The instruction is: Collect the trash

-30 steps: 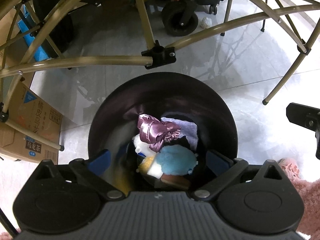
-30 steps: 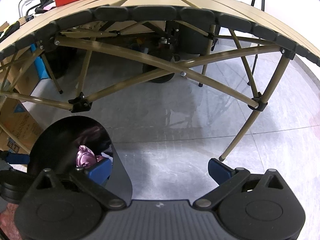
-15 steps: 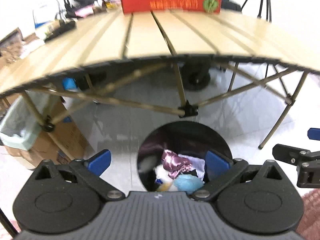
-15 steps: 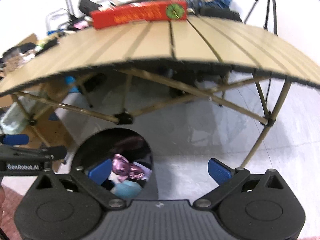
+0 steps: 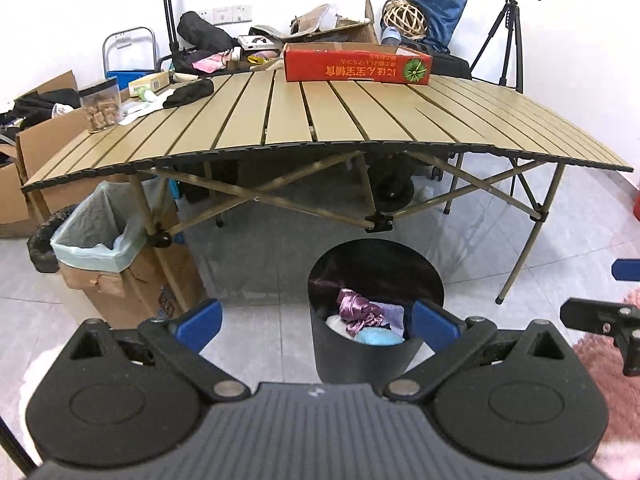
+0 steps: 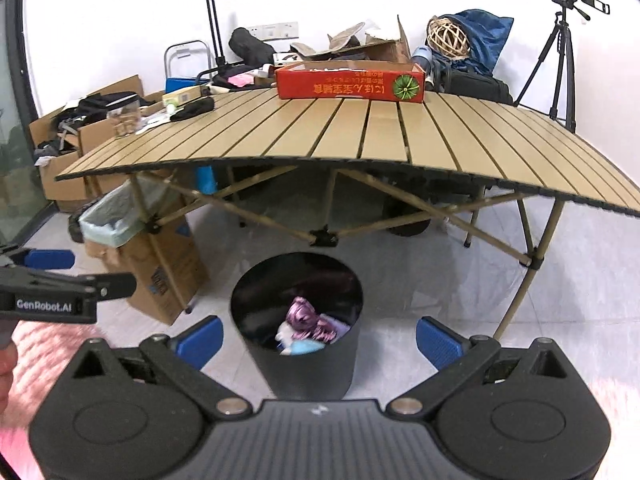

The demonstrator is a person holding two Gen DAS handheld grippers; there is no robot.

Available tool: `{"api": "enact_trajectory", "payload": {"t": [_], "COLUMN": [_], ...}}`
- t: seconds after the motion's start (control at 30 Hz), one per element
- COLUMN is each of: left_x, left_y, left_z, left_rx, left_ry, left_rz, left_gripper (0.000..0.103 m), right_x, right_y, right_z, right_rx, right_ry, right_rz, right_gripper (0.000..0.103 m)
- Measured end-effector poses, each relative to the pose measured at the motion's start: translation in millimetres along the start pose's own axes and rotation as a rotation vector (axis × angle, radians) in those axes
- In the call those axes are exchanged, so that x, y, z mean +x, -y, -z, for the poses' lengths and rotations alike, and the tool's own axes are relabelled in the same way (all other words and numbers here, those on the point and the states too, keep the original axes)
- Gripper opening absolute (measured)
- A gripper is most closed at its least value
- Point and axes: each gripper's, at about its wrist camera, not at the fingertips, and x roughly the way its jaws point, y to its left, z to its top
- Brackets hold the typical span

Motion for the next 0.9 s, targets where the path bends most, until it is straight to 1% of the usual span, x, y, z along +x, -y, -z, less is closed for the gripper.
{"api": "enact_trajectory", "payload": {"t": [0.13, 0.3, 0.53, 0.9], "left_x": [-16.2, -30.0, -42.9, -48.5], "left_y": [0.9, 2.5, 4.2, 5.6], "left_z": [11.3, 23.2, 25.0, 23.5], "left_rx": [-0.005, 0.004, 0.017, 0.027], "left_ry": [-0.016, -0.018, 0.011, 0.036], "left_rz": [0.023, 0.037, 0.039, 0.039], "left_gripper": [0.103, 0.103, 0.103, 0.103], "right_x": [-17.3, -28.7, -37.0, -43.0], "right_y": [-3.0, -5.1, -6.3, -6.4], "right_z": [17.0, 32.6, 33.4, 33.6], "right_rx": [0.031, 0.042, 0.042, 0.043], "right_ry": [-0.018, -0.038, -0.015, 0.004], "right_rz": [-0.012, -0.001, 0.006, 0.012], "right_gripper": [0.103, 0.103, 0.103, 0.103]}}
